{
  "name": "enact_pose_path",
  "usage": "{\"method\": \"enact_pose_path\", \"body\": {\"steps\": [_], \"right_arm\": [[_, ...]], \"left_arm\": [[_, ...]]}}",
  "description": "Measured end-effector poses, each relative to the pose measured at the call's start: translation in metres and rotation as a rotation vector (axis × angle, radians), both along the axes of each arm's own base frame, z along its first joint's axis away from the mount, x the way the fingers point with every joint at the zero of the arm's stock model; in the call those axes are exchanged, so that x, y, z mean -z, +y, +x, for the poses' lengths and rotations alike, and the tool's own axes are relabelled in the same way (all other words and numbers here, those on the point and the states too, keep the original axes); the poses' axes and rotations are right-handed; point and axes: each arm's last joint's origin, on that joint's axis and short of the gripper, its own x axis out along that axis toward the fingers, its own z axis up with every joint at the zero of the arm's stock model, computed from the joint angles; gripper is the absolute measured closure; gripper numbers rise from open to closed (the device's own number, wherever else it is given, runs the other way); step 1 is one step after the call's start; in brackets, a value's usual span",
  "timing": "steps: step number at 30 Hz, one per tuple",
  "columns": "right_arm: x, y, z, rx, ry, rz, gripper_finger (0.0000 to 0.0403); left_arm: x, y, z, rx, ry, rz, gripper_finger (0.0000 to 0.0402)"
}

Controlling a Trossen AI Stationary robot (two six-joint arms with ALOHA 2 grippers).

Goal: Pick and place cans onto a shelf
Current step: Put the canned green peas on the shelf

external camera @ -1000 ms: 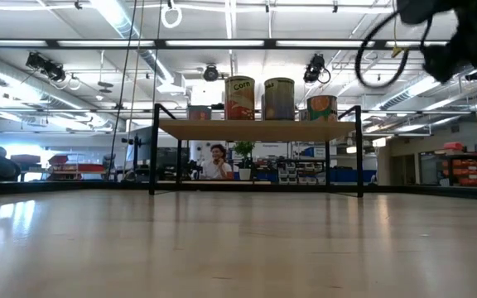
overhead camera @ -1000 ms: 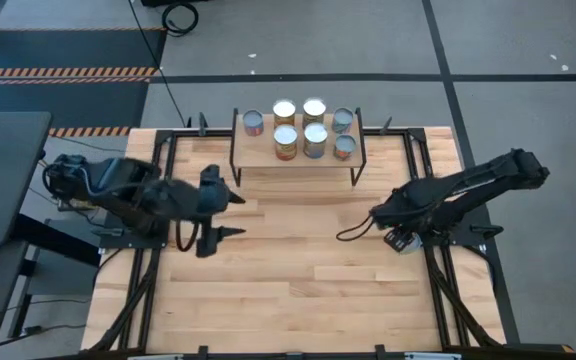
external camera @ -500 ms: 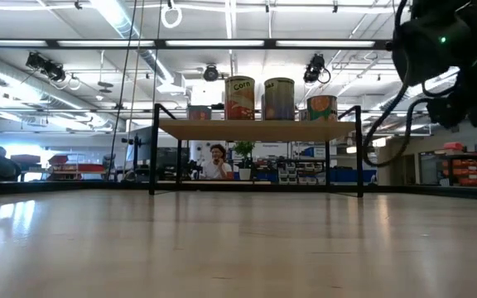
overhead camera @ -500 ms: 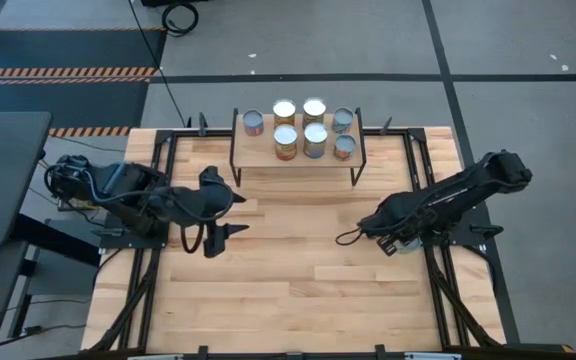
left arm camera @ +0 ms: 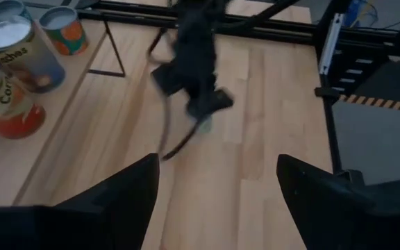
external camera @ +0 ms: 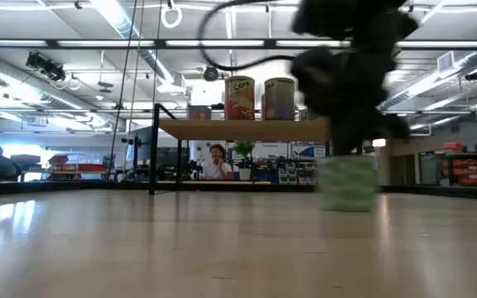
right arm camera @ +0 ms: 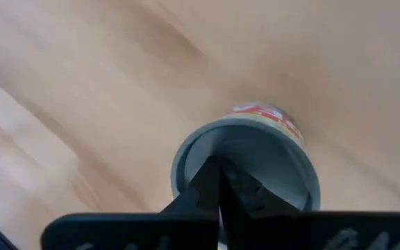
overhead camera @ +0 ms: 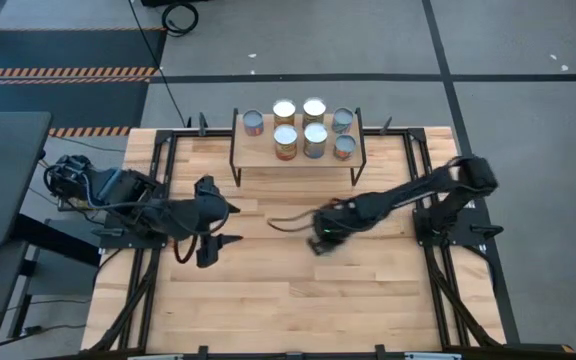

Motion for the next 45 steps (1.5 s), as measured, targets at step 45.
{"method": "enact_pose_path", "body": {"steps": [45], "right_arm": [[0.011, -0.005, 0.057, -0.043, -0.363, -0.193, 0.0399]], "left_arm": [[0.127, -0.032, -0.035, -0.611, 0.158, -0.171, 0.0106]]}}
